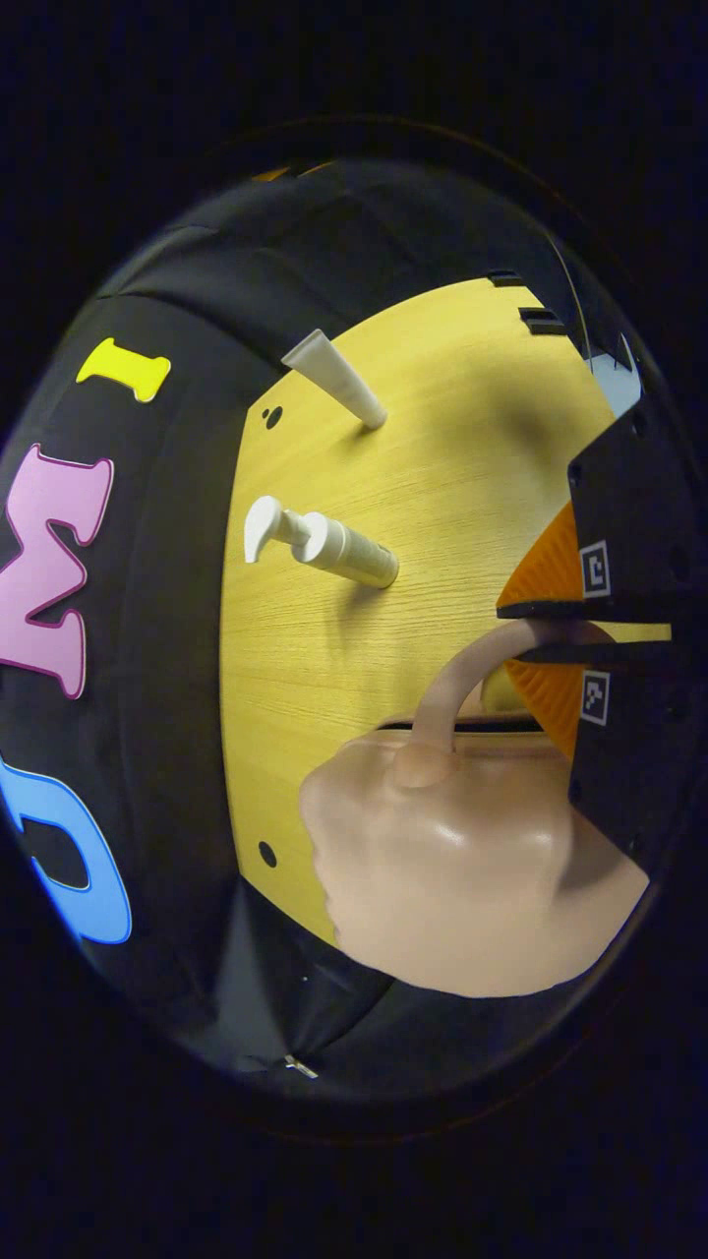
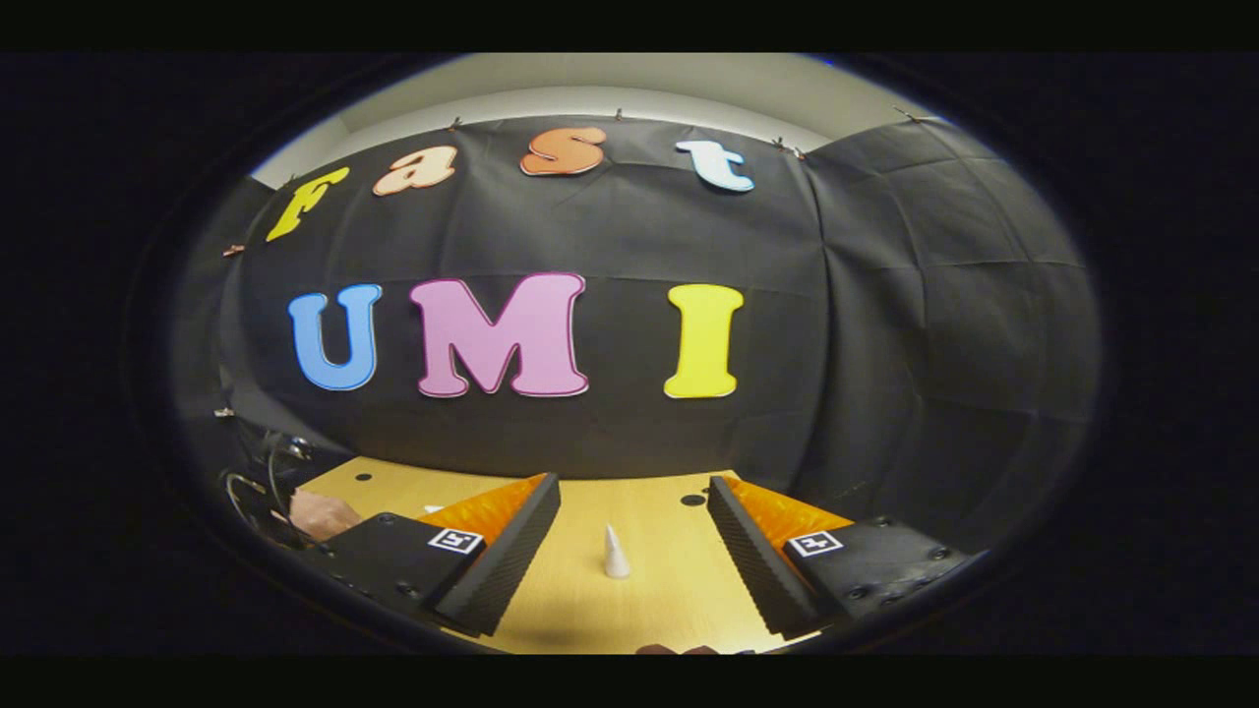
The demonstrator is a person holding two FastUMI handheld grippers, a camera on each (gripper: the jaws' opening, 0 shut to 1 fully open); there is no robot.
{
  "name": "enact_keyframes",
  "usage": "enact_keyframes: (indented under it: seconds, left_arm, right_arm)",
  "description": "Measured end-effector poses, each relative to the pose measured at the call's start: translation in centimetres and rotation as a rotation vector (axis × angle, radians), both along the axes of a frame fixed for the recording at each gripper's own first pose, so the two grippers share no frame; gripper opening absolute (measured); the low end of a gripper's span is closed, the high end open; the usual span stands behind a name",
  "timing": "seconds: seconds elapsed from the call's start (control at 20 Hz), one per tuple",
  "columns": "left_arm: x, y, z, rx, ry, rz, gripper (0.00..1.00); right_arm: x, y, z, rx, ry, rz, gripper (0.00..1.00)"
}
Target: First open the suitcase, pack the skin care products into it, and then close the suitcase.
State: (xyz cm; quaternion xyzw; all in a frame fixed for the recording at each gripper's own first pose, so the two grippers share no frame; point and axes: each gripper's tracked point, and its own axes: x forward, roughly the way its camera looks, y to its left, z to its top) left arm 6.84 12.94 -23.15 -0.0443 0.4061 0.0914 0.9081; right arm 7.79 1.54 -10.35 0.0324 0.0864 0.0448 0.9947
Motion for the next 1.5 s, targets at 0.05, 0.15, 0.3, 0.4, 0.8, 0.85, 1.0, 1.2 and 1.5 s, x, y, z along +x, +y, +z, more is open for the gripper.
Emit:
enact_keyframes:
  seconds: [0.05, 0.15, 0.3, 0.4, 0.8, 0.85, 1.0, 1.2, 1.5]
  left_arm:
    - [-0.3, 0.7, 2.0, 0.012, -0.028, -0.005, 0.12]
    - [-1.1, 2.3, 5.7, 0.029, -0.075, -0.005, 0.12]
    - [-3.2, 6.8, 11.6, 0.007, -0.155, 0.037, 0.12]
    - [-4.5, 10.1, 13.5, 0.001, -0.193, 0.061, 0.12]
    - [-9.0, 24.8, 19.5, 0.182, -0.275, 0.198, 0.12]
    - [-9.4, 26.7, 19.9, 0.204, -0.280, 0.223, 0.12]
    - [-10.8, 33.1, 20.4, 0.256, -0.302, 0.302, 0.12]
    - [-13.1, 42.5, 17.4, 0.298, -0.312, 0.396, 0.12]
    - [-16.7, 53.6, 5.6, 0.166, -0.221, 0.559, 0.12]
  right_arm:
    - [0.0, 1.0, 0.2, 0.005, -0.002, 0.015, 0.96]
    - [0.2, 2.9, 1.1, 0.006, -0.028, 0.039, 0.96]
    - [0.7, 5.7, 2.2, 0.001, -0.059, 0.076, 0.96]
    - [0.8, 7.2, 2.6, 0.000, -0.069, 0.093, 0.96]
    - [0.1, 11.3, 3.5, -0.043, -0.095, 0.137, 0.96]
    - [0.2, 11.6, 3.6, -0.044, -0.097, 0.136, 0.96]
    - [0.3, 12.6, 3.9, -0.044, -0.096, 0.134, 0.96]
    - [0.2, 14.0, 4.4, -0.056, -0.101, 0.127, 0.96]
    - [-0.4, 16.0, 5.2, -0.136, -0.104, 0.073, 0.96]
